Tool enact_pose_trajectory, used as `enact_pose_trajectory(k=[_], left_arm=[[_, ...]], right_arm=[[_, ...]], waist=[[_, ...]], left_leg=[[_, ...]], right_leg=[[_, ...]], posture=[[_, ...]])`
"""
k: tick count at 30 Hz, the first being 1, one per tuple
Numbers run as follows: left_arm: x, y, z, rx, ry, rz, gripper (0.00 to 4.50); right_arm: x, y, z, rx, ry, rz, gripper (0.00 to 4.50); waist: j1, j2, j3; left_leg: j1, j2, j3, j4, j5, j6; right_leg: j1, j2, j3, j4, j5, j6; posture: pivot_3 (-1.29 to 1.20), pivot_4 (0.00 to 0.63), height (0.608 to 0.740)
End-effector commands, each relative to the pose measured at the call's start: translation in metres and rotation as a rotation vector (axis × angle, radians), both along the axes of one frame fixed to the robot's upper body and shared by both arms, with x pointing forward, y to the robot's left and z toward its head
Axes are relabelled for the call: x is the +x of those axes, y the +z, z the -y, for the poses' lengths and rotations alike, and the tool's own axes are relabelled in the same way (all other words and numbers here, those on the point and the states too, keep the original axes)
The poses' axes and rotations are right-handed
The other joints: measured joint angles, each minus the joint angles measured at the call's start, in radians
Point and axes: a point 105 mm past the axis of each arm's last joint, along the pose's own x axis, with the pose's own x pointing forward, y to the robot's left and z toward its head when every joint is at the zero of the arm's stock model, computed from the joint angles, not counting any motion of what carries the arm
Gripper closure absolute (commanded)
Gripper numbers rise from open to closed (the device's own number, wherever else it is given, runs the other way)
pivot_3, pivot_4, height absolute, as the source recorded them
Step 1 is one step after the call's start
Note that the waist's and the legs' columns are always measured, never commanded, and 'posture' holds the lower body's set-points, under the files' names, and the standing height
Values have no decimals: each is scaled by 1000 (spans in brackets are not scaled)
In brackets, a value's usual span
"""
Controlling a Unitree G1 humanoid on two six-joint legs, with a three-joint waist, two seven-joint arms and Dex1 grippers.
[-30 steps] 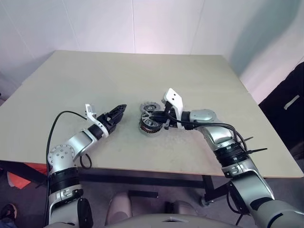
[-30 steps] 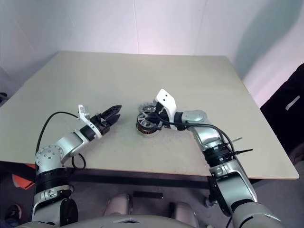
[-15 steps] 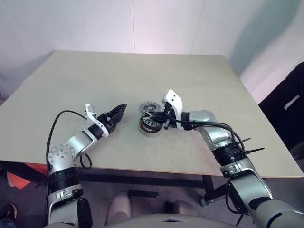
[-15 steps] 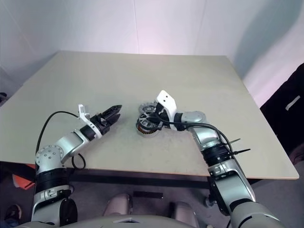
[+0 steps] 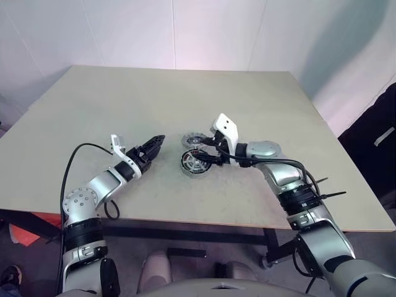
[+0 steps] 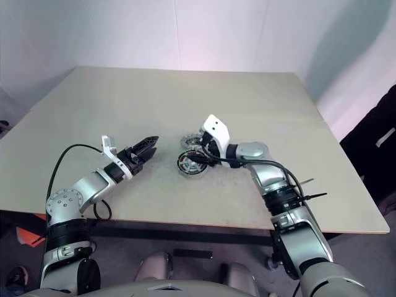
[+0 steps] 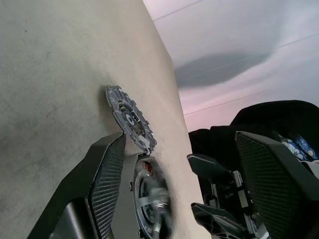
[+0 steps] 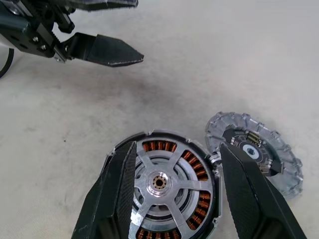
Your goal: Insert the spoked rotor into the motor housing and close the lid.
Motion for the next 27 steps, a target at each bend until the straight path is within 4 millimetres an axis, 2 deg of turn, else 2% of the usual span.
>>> enact_pose_trajectory(k=[1, 8, 11, 13, 16, 19, 21, 22, 27], left_arm=[[1, 10, -1, 6, 0, 46, 791], [1, 9, -3, 9, 3, 43, 791], [1, 9, -3, 13, 7, 43, 791], [1, 8, -3, 19, 9, 41, 791], [1, 8, -4, 23, 12, 40, 791], [1, 7, -5, 26, 15, 38, 791], [1, 7, -5, 29, 15, 37, 791], [1, 6, -5, 30, 15, 35, 791], [1, 3, -4, 30, 18, 29, 791]], right_arm=[[3, 24, -2, 25, 12, 85, 1537], [5, 23, -2, 16, 9, 102, 1537], [6, 9, -2, 9, -7, 65, 1537], [4, -16, -2, -22, -21, 2, 1537], [-1, -38, -3, -43, -25, -55, 1537], [-1, -47, -2, -61, -39, -65, 1537], [1, -42, 0, -53, -44, -47, 1537], [3, -33, 1, -40, -44, -23, 1537], [4, 27, 1, 56, 29, 116, 1537]], waist=[[0, 0, 0], [0, 0, 0], [0, 0, 0], [-1, 0, 0], [0, 0, 0], [-2, 0, 0], [-3, 0, 0], [-3, 0, 0], [-1, 0, 0]], left_leg=[[0, 0, 0, 0, 0, 0], [0, 0, 0, 0, 0, 0], [0, 0, 0, 0, 0, 0], [0, 0, 0, 0, 0, 0], [0, 0, 0, 0, 0, 0], [0, 0, 0, 0, 0, 0], [2, 0, 0, 0, 0, 0], [2, 0, 0, 0, 0, 0], [1, 0, 0, 1, 0, 0]], right_leg=[[0, 0, 0, 0, 0, 0], [0, 0, 0, 0, 0, 0], [0, 0, 0, 0, 0, 0], [0, 0, 0, 0, 0, 0], [0, 0, 0, 0, 0, 0], [0, 0, 0, 0, 0, 0], [1, 0, 0, 0, 0, 0], [1, 0, 0, 0, 0, 0], [1, 0, 0, 0, 0, 0]], posture=[[0, 0, 740], [0, 0, 740], [0, 0, 740], [0, 0, 740], [0, 0, 740], [0, 0, 740], [0, 0, 740], [0, 0, 740], [0, 0, 740]])
